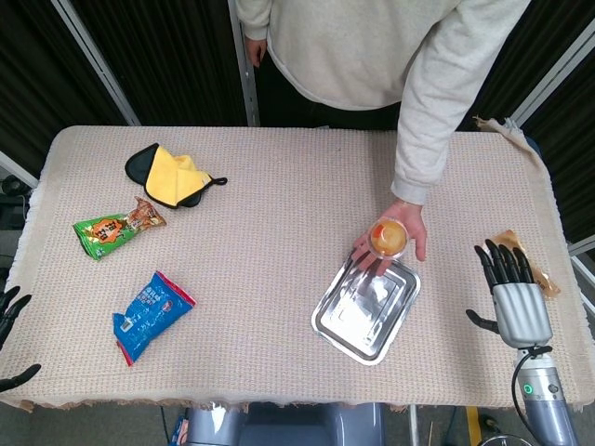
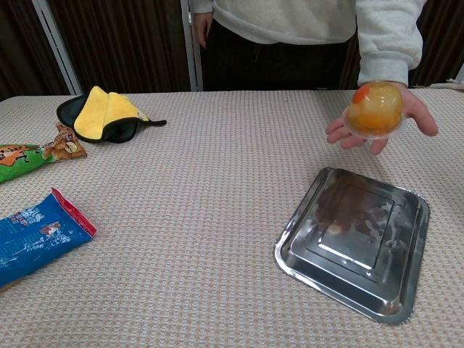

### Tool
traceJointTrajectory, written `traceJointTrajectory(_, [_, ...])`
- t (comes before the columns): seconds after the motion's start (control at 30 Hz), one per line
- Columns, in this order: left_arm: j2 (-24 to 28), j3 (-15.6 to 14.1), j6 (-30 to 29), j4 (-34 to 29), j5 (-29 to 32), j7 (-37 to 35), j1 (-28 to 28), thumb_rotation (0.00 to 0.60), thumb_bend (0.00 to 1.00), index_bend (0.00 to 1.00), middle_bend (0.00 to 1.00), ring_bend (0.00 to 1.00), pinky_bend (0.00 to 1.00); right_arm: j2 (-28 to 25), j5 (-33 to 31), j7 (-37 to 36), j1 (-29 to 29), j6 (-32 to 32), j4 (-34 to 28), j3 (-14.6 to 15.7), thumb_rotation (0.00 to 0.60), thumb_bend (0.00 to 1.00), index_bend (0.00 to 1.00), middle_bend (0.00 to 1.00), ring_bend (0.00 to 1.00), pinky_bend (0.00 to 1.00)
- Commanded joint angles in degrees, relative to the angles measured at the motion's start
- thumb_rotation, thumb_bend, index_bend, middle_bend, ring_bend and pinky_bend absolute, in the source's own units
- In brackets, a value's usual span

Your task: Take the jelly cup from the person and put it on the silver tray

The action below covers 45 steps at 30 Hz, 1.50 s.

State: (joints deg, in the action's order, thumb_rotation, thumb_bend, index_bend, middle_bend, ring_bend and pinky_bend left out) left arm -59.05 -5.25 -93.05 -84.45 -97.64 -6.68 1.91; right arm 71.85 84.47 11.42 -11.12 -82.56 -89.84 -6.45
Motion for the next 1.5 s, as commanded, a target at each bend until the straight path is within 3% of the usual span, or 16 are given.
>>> traceJointTrajectory(0.03, [0.03,-0.04,0.07,0.01,0.01,-0.06,-0.01,0.6,0.0,0.02,0.0,0.0,0.0,-1.51,-1.31,1.19,-1.4,2.17,-4.57,-1.13,0.6,0.02,0.02,0.0,0.0,0.0])
traceJointTrajectory(0.3, [0.26,-0.23,0.07,-0.04,-0.4,-0.34,-0.1,0.6,0.0,0.02,0.0,0.0,0.0,-5.85,-14.36,5.09,-8.41,12.83,-20.13,-8.3,0.6,0.03,0.08,0.0,0.0,0.04])
traceJointTrajectory(0.53, [0.43,-0.34,0.29,-0.07,-0.36,-0.66,-0.16,0.6,0.0,0.02,0.0,0.0,0.0,-5.16,-29.45,12.0,-16.24,18.56,-25.74,-13.71,0.6,0.05,0.12,0.06,0.0,0.1])
traceJointTrajectory(1.0, [0.62,-0.53,0.4,0.08,-0.67,-1.56,-0.34,0.6,0.0,0.02,0.0,0.0,0.0,4.34,-42.94,23.66,-27.03,16.93,-20.92,-14.3,0.6,0.07,0.15,0.1,0.04,0.14])
traceJointTrajectory(1.33, [0.73,-0.64,0.43,0.23,-0.76,-2.48,-0.43,0.6,0.0,0.02,0.0,0.0,0.0,8.48,-45.36,25.28,-29.52,15.12,-14.92,-12.86,0.6,0.09,0.19,0.11,0.05,0.14])
traceJointTrajectory(1.5, [0.74,-0.65,0.5,0.2,-0.72,-2.44,-0.46,0.6,0.0,0.02,0.0,0.0,0.0,8.96,-44.01,25.16,-29.43,14.14,-13.22,-11.65,0.6,0.13,0.3,0.21,0.14,0.23])
